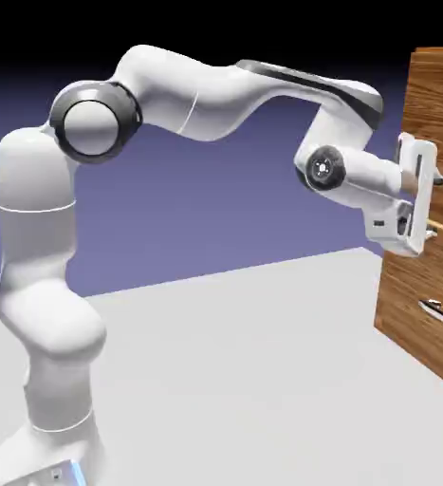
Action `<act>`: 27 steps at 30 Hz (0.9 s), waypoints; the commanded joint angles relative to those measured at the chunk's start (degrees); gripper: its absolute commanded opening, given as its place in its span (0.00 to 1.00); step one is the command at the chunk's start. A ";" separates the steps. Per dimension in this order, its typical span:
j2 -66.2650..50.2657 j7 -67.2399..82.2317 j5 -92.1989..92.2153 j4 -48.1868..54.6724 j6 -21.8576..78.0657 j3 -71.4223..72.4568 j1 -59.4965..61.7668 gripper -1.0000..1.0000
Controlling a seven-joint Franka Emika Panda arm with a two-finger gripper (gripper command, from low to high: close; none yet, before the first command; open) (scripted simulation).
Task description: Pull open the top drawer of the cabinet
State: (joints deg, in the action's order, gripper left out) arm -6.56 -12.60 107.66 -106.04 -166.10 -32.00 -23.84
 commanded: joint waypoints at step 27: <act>-23.72 -0.10 33.04 31.51 1.22 -8.50 -2.55 0.00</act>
State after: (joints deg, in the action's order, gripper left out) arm -30.28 -12.72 140.70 -74.53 -164.87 -40.51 -26.39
